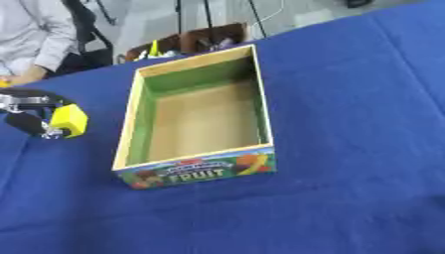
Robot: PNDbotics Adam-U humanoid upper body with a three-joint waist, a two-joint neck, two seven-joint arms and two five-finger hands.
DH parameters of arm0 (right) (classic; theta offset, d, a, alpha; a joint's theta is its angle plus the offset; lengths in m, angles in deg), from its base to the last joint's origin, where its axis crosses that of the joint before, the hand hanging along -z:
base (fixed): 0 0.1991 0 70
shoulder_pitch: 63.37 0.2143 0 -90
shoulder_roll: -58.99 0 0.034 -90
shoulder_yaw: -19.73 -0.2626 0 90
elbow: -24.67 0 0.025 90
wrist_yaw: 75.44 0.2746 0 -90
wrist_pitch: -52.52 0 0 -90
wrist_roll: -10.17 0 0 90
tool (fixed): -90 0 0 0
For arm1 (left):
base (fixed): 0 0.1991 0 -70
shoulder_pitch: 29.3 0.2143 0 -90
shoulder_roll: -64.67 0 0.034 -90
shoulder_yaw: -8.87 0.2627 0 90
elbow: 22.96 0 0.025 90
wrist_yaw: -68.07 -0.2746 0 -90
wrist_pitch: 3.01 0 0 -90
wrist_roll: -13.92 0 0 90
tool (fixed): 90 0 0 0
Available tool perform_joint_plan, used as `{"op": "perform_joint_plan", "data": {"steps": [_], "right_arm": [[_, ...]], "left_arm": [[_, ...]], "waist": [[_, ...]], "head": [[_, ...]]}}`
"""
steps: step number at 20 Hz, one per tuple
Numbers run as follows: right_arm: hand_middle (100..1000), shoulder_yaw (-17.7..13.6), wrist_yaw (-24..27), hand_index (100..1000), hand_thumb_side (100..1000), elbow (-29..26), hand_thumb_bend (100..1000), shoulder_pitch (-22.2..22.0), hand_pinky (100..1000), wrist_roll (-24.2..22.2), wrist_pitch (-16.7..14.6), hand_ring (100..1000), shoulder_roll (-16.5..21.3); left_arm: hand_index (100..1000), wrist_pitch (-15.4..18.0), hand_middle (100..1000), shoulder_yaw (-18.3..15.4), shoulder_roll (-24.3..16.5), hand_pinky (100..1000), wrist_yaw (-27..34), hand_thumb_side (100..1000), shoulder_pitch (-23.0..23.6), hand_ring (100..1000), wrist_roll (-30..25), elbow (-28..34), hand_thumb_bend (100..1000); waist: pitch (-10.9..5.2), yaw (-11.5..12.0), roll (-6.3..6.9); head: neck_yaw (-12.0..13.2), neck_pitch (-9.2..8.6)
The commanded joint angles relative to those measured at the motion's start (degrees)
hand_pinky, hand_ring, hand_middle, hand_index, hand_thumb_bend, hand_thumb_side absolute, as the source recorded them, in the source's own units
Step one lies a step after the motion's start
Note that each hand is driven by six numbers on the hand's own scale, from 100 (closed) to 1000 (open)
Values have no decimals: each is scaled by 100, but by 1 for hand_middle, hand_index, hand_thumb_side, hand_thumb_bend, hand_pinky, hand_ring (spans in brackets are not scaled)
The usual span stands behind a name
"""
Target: Pick up objects on the table and place them in the box.
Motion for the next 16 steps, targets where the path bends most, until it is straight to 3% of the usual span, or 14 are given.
{"op": "perform_joint_plan", "data": {"steps": [1, 8, 16], "right_arm": [[510, -7, -41, 637, 614, -89, 102, 30, 688, 2, -31, 794, 113], [511, -10, -43, 638, 614, -89, 101, 27, 689, 12, -36, 794, 109], [511, -17, -27, 638, 613, -89, 105, 35, 689, 29, -28, 794, 117]], "left_arm": [[1000, 160, 895, -3, -190, 757, -65, 506, -99, 838, -116, 23, 813], [928, 201, 799, -1, -165, 681, -73, 520, -107, 775, 32, 27, 707], [787, 235, 667, -16, -158, 588, -129, 558, -104, 694, 409, 43, 414]], "waist": [[-103, 7, -38], [-99, 2, -41], [-107, 0, -46]], "head": [[28, -57], [31, -69], [29, -67]]}}
